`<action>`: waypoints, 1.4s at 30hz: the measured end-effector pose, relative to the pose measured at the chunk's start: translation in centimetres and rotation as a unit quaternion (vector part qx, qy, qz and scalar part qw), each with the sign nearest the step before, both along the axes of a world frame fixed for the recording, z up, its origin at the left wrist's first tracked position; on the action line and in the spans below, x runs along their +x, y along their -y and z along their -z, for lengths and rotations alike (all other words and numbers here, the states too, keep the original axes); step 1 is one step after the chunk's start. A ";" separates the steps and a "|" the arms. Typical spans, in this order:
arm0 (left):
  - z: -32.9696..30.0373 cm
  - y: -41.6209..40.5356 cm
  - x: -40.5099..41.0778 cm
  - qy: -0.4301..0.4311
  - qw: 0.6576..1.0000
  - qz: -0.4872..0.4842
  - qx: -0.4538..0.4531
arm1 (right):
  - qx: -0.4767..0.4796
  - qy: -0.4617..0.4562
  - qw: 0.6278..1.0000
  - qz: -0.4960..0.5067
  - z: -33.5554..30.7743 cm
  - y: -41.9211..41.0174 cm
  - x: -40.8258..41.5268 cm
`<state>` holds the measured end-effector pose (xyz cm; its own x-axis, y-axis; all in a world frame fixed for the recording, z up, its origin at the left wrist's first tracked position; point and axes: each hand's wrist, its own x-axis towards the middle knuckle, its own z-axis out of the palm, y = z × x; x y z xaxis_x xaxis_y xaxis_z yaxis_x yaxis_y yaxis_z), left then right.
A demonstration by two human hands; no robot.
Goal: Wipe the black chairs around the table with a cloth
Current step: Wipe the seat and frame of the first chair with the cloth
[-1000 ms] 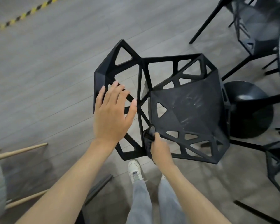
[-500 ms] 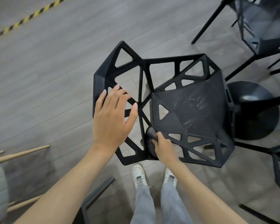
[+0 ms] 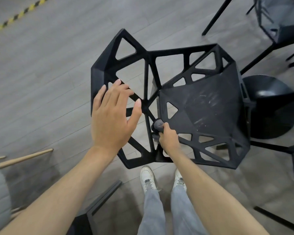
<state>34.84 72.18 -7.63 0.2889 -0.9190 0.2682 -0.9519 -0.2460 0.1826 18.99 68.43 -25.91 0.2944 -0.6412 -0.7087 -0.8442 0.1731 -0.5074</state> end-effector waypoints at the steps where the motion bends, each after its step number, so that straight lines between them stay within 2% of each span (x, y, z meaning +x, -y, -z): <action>1: 0.0 0.0 0.0 -0.001 1.000 -0.001 -0.002 | -0.003 0.006 1.000 -0.010 -0.4 -0.1 -0.5; 8: -0.2 0.1 -0.2 0.000 1.000 -0.005 0.003 | -0.075 0.065 0.981 -0.169 -6.9 -3.0 -5.7; 11: -0.3 0.1 -0.2 0.002 1.000 -0.002 0.000 | -0.100 0.051 0.971 -0.209 -7.6 -4.0 -8.1; 13: -0.1 0.1 -0.1 0.002 1.000 -0.002 -0.003 | -0.114 0.025 0.975 -0.187 -7.6 -3.7 -10.7; 17: 0.2 0.0 0.0 -0.004 1.000 -0.002 -0.016 | -0.123 -0.012 0.990 -0.068 -6.5 -3.0 -15.5; 25: 0.1 0.1 0.1 -0.006 1.000 0.000 -0.014 | -0.171 0.152 0.973 -0.002 -5.3 -8.7 -6.2; 28: 0.0 0.0 0.1 -0.003 1.000 0.011 -0.011 | -0.193 0.177 0.963 -0.064 -4.2 -8.3 -8.6; 30: 0.0 0.0 0.2 0.000 1.000 0.014 -0.008 | -0.200 0.141 0.967 -0.074 -3.1 -7.1 -11.9; 33: 0.0 0.0 0.1 -0.002 1.000 0.012 0.000 | -0.150 0.046 0.988 0.005 -1.9 -5.4 -17.4; 35: 0.0 0.1 0.1 -0.002 1.000 0.010 0.001 | -0.135 0.020 0.989 0.050 -1.5 -4.9 -19.6; 39: -0.1 0.1 0.0 0.001 1.000 0.007 0.004 | -0.151 0.003 0.981 0.122 -2.3 -5.9 -17.3; 42: -0.2 0.1 -0.1 0.002 1.000 0.006 0.008 | -0.172 0.037 0.982 0.067 -3.1 -7.1 -12.9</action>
